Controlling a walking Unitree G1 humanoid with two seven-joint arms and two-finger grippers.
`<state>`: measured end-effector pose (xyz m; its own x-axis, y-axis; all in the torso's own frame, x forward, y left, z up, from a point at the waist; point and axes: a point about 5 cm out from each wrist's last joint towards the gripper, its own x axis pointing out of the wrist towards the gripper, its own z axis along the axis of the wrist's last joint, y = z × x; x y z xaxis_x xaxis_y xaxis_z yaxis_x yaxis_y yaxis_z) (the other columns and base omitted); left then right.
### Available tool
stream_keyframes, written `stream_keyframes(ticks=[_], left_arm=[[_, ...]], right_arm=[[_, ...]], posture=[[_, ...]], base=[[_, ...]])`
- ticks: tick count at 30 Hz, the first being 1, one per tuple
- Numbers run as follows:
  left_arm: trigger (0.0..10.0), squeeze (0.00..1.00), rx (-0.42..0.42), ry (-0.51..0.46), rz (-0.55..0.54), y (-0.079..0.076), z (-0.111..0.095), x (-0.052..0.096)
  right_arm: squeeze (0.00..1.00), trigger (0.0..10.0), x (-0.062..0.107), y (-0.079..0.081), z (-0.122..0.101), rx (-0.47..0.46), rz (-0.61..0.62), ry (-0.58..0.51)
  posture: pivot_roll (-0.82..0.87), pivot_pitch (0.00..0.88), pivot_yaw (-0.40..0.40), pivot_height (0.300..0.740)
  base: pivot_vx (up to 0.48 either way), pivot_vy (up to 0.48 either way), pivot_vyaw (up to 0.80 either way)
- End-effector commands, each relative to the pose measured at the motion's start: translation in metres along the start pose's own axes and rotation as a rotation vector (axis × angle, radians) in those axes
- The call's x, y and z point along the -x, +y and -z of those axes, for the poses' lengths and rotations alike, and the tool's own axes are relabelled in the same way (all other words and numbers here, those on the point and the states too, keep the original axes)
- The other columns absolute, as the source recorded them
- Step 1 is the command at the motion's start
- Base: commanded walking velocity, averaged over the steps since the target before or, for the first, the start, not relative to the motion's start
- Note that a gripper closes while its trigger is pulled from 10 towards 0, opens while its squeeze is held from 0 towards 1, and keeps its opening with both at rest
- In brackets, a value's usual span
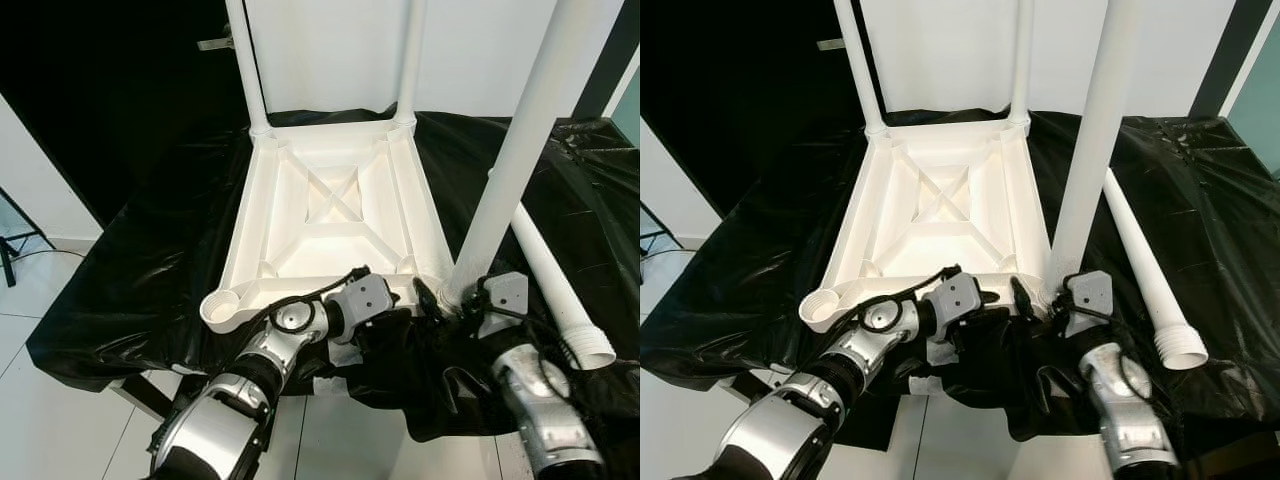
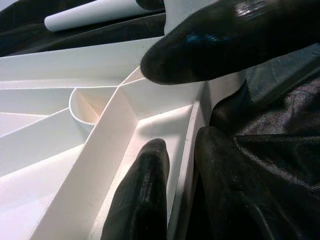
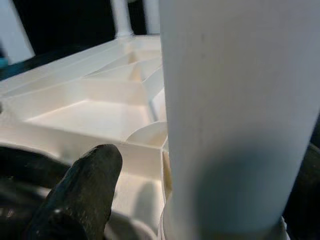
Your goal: Building children table
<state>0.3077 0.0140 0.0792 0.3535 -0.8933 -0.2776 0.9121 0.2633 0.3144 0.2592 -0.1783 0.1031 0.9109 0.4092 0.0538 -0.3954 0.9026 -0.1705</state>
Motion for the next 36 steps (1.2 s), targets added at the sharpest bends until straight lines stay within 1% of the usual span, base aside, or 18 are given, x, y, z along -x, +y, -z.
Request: stream_keyframes(ticks=[1, 2, 4, 5, 6, 8, 13, 17, 21, 22, 23, 24, 26, 28, 29, 30, 32, 36], left_arm=[[10.0, 0.0, 0.076, 0.155, 0.049, -0.022, 0.032, 0.003], [10.0, 0.0, 0.077, 0.153, 0.048, -0.022, 0.032, 0.003], [10.0, 0.0, 0.077, 0.153, 0.048, -0.022, 0.032, 0.003], [10.0, 0.0, 0.078, 0.154, 0.047, -0.022, 0.032, 0.004], [10.0, 0.0, 0.078, 0.154, 0.047, -0.022, 0.032, 0.004], [10.0, 0.0, 0.081, 0.16, 0.045, -0.023, 0.034, 0.005], [10.0, 0.0, 0.083, 0.161, 0.04, -0.022, 0.035, 0.006], [10.0, 0.0, 0.084, 0.159, 0.039, -0.022, 0.034, 0.005], [10.0, 0.0, 0.083, 0.159, 0.042, -0.023, 0.034, 0.005], [10.0, 0.0, 0.083, 0.159, 0.042, -0.023, 0.034, 0.005], [10.0, 0.0, 0.082, 0.159, 0.043, -0.023, 0.034, 0.005], [10.0, 0.0, 0.082, 0.159, 0.043, -0.023, 0.034, 0.005], [10.0, 0.0, 0.079, 0.158, 0.037, -0.021, 0.033, 0.005], [10.0, 0.0, 0.079, 0.158, 0.037, -0.021, 0.033, 0.005], [10.0, 0.0, 0.08, 0.158, 0.033, -0.02, 0.033, 0.006], [10.0, 0.0, 0.08, 0.158, 0.033, -0.02, 0.033, 0.006], [10.0, 0.0, 0.08, 0.162, 0.031, -0.019, 0.035, 0.007], [10.0, 0.0, 0.079, 0.166, 0.042, -0.022, 0.036, 0.008]], right_arm=[[0.0, 10.0, -0.006, 0.031, 0.003, -0.035, -0.211, 0.025], [0.0, 5.4, -0.002, 0.029, 0.005, -0.039, -0.262, 0.053], [0.0, 5.4, -0.002, 0.029, 0.005, -0.039, -0.262, 0.053], [0.0, 0.0, 0.002, 0.027, 0.006, -0.043, -0.312, 0.077], [0.0, 0.0, 0.002, 0.027, 0.006, -0.043, -0.312, 0.077], [0.0, 0.0, 0.009, 0.021, 0.011, -0.023, -0.392, 0.136], [0.0, 0.0, 0.012, 0.016, 0.015, -0.02, -0.42, 0.182], [0.0, 0.0, 0.013, 0.017, 0.018, -0.027, -0.416, 0.199], [0.0, 0.0, 0.005, 0.033, 0.024, -0.084, -0.232, 0.165], [0.0, 0.0, 0.005, 0.033, 0.024, -0.084, -0.232, 0.165], [0.0, 0.0, 0.005, 0.04, 0.025, -0.065, -0.156, 0.138], [0.0, 0.0, 0.005, 0.04, 0.025, -0.065, -0.156, 0.138], [0.0, 0.0, 0.014, 0.046, 0.026, -0.092, 0.099, 0.079], [0.0, 0.0, 0.014, 0.046, 0.026, -0.092, 0.099, 0.079], [0.0, 0.0, 0.018, 0.043, 0.027, -0.102, 0.226, 0.071], [0.0, 0.0, 0.018, 0.043, 0.027, -0.102, 0.226, 0.071], [0.0, 0.0, 0.022, 0.032, 0.025, -0.11, 0.361, 0.055], [0.0, 0.0, 0.021, 0.027, 0.021, -0.105, 0.432, 0.037]], posture=[[-0.12, 0.0, 0.054, 0.74], [-0.12, 0.0, 0.054, 0.74], [-0.12, 0.0, 0.054, 0.74], [-0.12, 0.0, 0.054, 0.74], [-0.12, 0.0, 0.054, 0.74], [-0.11, 0.0, 0.054, 0.74], [-0.11, 0.0, 0.053, 0.74], [-0.11, 0.0, 0.054, 0.74], [-0.12, 0.0, 0.059, 0.74], [-0.12, 0.0, 0.059, 0.74], [-0.11, 0.0, 0.056, 0.74], [-0.11, 0.0, 0.056, 0.74], [-0.11, 0.0, 0.055, 0.74], [-0.11, 0.0, 0.055, 0.74], [-0.1, 0.0, 0.054, 0.74], [-0.1, 0.0, 0.054, 0.74], [-0.1, 0.0, 0.061, 0.74], [-0.11, 0.0, 0.065, 0.74]], base=[[0.0, 0.0, 0.0], [0.0, 0.0, 0.0], [0.0, 0.0, 0.0], [0.0, 0.0, 0.0], [0.0, 0.0, 0.0], [0.0, 0.0, 0.0], [0.0, 0.0, 0.0], [0.0, 0.0, 0.0], [0.0, 0.0, 0.0], [0.0, 0.0, 0.0], [0.0, 0.0, 0.0], [0.0, 0.0, 0.0], [0.0, 0.0, 0.0], [0.0, 0.0, 0.0], [0.0, 0.0, 0.0], [0.0, 0.0, 0.0], [0.0, 0.0, 0.0], [0.0, 0.0, 0.0]])
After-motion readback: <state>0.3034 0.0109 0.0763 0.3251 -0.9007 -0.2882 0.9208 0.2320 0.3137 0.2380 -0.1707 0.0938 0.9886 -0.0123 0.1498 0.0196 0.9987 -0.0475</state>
